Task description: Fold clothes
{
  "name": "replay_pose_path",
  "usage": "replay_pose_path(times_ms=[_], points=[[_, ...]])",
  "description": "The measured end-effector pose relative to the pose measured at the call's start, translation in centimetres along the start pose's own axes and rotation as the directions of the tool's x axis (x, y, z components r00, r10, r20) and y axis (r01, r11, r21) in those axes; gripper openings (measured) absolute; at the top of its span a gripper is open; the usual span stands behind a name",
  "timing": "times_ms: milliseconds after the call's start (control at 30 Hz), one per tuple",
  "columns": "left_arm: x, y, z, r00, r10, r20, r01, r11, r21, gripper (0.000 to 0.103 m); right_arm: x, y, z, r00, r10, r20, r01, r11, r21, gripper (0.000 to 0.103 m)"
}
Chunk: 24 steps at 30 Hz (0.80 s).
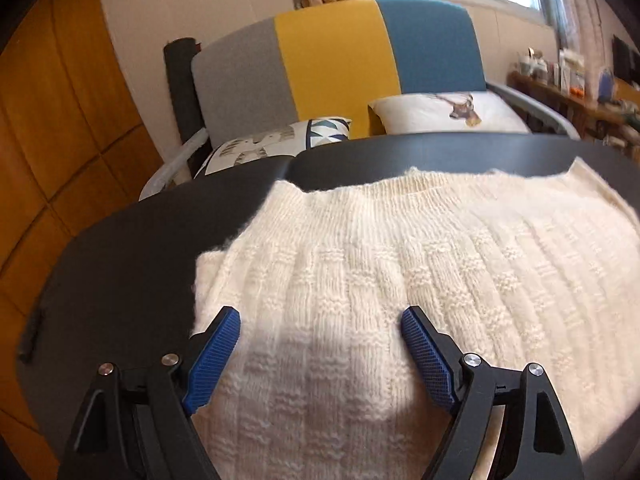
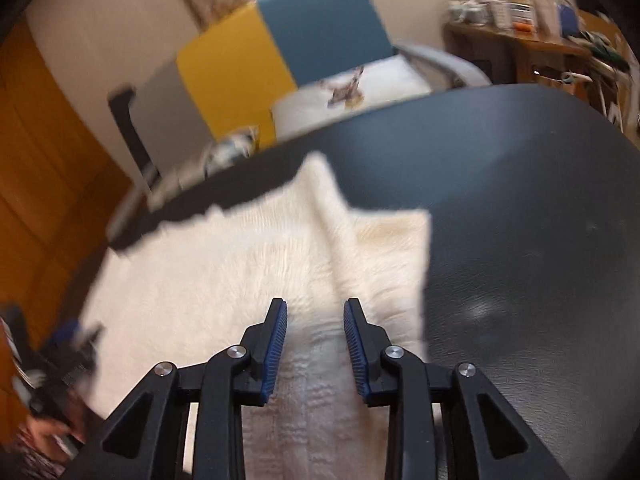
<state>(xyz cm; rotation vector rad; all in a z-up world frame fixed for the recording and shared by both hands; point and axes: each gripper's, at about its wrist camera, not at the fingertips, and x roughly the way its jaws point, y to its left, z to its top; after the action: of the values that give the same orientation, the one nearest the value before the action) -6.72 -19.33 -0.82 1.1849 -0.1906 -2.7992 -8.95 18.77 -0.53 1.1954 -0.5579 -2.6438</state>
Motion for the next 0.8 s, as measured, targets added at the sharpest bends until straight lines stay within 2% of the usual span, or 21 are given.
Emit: replay_pose_path(times_ms=[33, 133, 200, 300, 400, 500, 600, 700, 767, 800], points=[[-0.3, 0.1, -0.1, 1.0, -0.007, -0.003, 0.007, 1.0, -0.013, 0.084, -0.7, -0.7, 0.2, 1.0, 0.014, -0.003, -0.014, 1.0, 0.001, 0.045], [-1.5, 0.4, -0.5, 0.998, -0.065, 0.012, 0.066, 0.994, -0.086, 0.085, -1.3, -3.6, 0.4, 0.998, 0.054, -0.045, -0.05, 0.996, 0.075, 0.055], [-2.1, -0.1, -0.5, 0.991, -0.134, 0.018, 0.135, 0.984, -0.119, 0.085, -1.1, -5.6, 0.3, 0.992, 0.096, -0.077, -0.083, 0.985, 0.152, 0.057], [-2.3, -2.4, -0.5, 0.986, -0.165, 0.003, 0.164, 0.982, -0.088, 0.085, 0.3, -7.3, -0.3, 0.974, 0.18, -0.138, -0.144, 0.961, 0.236, 0.058], [-2.2, -4.5, -0.1, 0.988, -0.155, 0.0, 0.155, 0.988, -0.022, 0.085, 1.5, -7.9, -0.9, 0.951, 0.263, -0.161, -0.208, 0.932, 0.297, 0.059], [-1.9, -6.0, -0.1, 0.994, -0.113, -0.012, 0.113, 0.993, 0.026, 0.085, 2.4, -7.7, -1.5, 0.916, 0.372, -0.152, -0.302, 0.886, 0.351, 0.062], [-1.2, -6.5, -0.1, 0.995, -0.093, -0.041, 0.095, 0.995, 0.034, 0.087, 3.0, -6.5, -1.5, 0.917, 0.367, -0.156, -0.303, 0.896, 0.325, 0.062], [-1.3, -6.7, -0.1, 0.996, -0.083, -0.044, 0.084, 0.996, 0.025, 0.087, 3.5, -5.3, -1.5, 0.921, 0.353, -0.164, -0.296, 0.909, 0.293, 0.062], [-1.7, -6.9, 0.0, 0.995, -0.095, -0.042, 0.096, 0.995, 0.016, 0.087, 3.9, -4.5, -1.5, 0.922, 0.347, -0.172, -0.293, 0.916, 0.276, 0.058], [-1.9, -7.0, 0.1, 0.994, -0.103, -0.039, 0.104, 0.995, 0.01, 0.087, 4.2, -4.2, -1.6, 0.92, 0.348, -0.181, -0.293, 0.916, 0.273, 0.041]])
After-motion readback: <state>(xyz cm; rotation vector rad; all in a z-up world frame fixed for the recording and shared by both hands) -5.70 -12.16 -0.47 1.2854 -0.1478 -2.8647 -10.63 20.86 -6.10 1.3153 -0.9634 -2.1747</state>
